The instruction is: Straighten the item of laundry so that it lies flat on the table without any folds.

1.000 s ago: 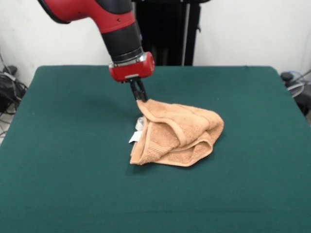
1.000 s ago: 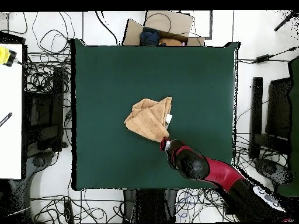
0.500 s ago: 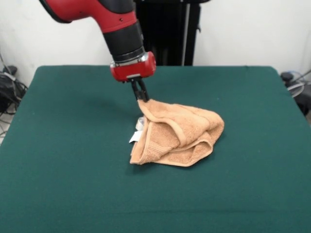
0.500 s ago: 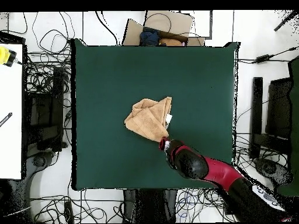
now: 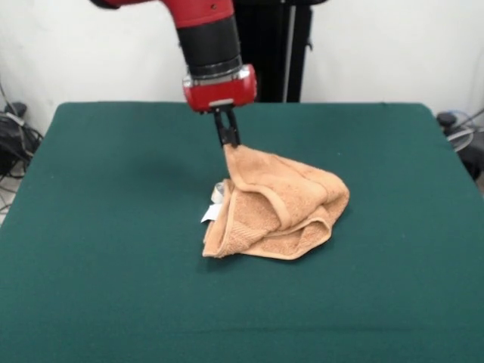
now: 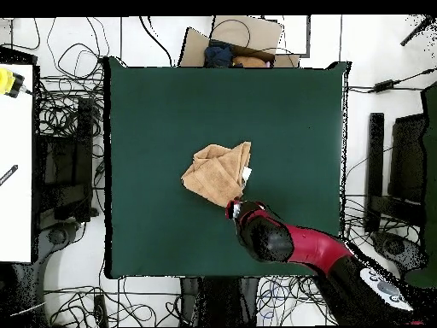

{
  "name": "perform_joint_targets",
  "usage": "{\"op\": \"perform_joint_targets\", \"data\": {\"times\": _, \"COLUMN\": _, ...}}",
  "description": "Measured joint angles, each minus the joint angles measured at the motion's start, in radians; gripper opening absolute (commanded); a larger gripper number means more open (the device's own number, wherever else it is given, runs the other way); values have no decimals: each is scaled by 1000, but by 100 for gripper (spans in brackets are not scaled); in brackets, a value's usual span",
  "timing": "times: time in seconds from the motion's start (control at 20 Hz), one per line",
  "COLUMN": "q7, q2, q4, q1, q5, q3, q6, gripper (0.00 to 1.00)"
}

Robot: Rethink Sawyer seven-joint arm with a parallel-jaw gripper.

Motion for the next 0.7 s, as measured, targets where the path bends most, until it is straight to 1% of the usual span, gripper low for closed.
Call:
{"op": "perform_joint_targets", "data": {"times": 0.1, "q7": 0, "q2": -44, "q4": 11, "q1": 23, "q5": 13, "q3": 0, "q6": 0, "gripper": 0}}
{"op": "perform_joint_targets", "data": {"times": 0.15, "q7": 0, "q2": -80, "q4": 20, "q1": 41, "q5": 28, "q3": -1, "q6": 0, "gripper": 0}}
{"op": "perform_joint_targets", "data": {"times": 0.35, "q7": 0, "q2": -149, "q4": 38, "q1": 65, "q5": 60, "q3": -5, "q6": 0, "gripper": 0}}
{"op": "perform_joint_targets", "data": {"times": 0.7, "q7": 0, "q2": -186, "q4": 47, "q1": 89, "q5": 85, "q3": -38, "q6": 0, "gripper": 0}}
